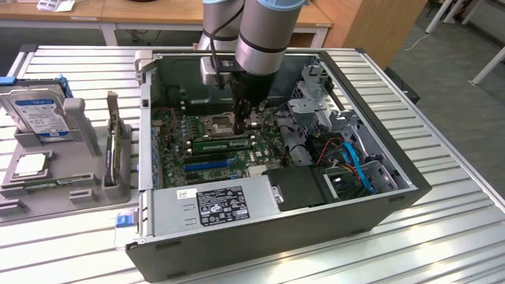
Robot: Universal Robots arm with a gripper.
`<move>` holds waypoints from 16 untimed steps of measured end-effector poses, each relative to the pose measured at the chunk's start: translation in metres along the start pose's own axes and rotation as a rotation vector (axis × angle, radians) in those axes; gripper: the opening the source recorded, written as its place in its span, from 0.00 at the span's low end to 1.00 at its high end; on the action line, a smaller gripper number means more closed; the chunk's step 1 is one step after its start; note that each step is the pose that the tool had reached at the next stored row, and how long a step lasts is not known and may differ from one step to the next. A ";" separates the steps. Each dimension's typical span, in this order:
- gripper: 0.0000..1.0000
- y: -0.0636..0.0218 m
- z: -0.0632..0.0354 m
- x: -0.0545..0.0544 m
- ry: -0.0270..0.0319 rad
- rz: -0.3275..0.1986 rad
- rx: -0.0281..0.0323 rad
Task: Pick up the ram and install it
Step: 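Press down the ram until it locks into place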
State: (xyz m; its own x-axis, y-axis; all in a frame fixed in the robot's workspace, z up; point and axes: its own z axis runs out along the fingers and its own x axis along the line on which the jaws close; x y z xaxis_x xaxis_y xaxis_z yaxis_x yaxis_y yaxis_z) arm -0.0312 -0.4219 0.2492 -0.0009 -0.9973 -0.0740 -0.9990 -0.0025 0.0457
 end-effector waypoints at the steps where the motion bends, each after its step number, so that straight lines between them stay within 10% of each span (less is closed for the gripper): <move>1: 0.10 0.0016 0.0001 0.000 0.0000 0.000 0.0001; 16: 0.10 0.0286 0.0013 0.000 -0.0001 0.000 0.0017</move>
State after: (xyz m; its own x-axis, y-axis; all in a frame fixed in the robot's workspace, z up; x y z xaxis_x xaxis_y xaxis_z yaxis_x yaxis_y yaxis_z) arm -0.0599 -0.4219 0.2491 -0.0008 -0.9973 -0.0740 -0.9990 -0.0025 0.0440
